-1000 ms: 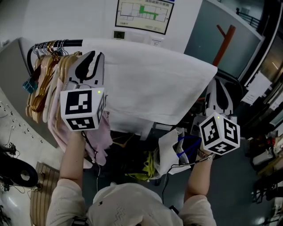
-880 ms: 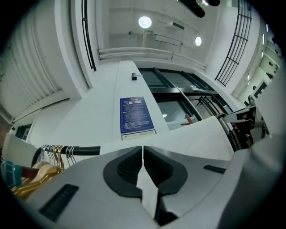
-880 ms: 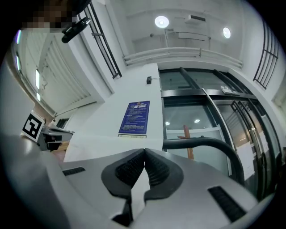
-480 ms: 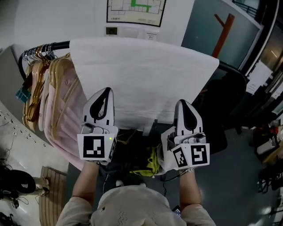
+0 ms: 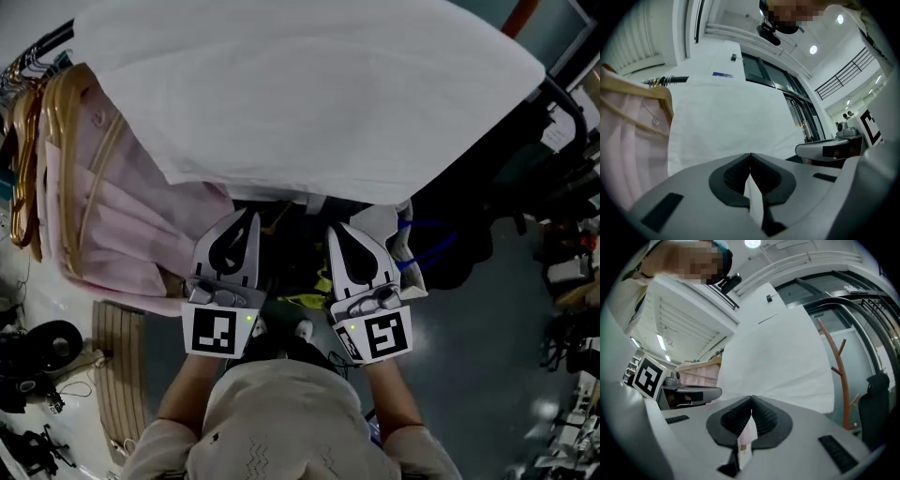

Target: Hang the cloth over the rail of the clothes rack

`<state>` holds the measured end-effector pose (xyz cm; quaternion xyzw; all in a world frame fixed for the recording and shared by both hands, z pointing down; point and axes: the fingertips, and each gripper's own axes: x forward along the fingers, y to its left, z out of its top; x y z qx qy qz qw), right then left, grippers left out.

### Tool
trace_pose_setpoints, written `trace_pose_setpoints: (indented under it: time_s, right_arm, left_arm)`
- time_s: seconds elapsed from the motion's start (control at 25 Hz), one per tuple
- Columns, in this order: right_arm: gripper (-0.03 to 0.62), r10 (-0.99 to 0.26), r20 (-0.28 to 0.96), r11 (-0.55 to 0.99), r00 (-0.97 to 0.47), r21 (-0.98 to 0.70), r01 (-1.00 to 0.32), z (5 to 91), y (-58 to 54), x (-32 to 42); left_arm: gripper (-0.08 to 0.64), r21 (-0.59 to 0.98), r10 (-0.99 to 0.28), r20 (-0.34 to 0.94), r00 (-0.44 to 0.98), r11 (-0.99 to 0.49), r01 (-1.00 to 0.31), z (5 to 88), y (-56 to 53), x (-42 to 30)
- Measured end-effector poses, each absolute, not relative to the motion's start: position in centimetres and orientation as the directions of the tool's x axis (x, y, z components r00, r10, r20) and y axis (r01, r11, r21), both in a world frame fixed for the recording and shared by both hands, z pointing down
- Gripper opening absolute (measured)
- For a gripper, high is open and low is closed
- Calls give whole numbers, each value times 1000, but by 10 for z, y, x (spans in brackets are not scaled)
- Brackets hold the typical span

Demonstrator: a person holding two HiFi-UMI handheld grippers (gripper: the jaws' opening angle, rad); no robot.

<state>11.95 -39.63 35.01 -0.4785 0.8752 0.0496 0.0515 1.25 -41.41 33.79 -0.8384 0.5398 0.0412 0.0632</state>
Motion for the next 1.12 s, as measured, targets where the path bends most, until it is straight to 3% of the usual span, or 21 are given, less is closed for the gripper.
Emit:
trace_pose_setpoints:
  time_s: [0.64, 0.84, 1.12]
  right_arm:
    - [18, -774, 15, 631, -633, -54, -774, 465, -349, 86]
    - [18, -748, 70, 658, -660, -53, -751, 486, -334, 70]
    - [18, -756, 50, 647, -652, -89, -757, 488, -334, 77]
  left_arm:
    - [12, -60, -782, -30, 622, -620, -782, 450, -354, 41]
    - [12, -72, -780, 64, 623, -626, -776, 487, -336, 45]
    - [14, -6, -810, 48, 584, -585, -811, 491, -329, 47]
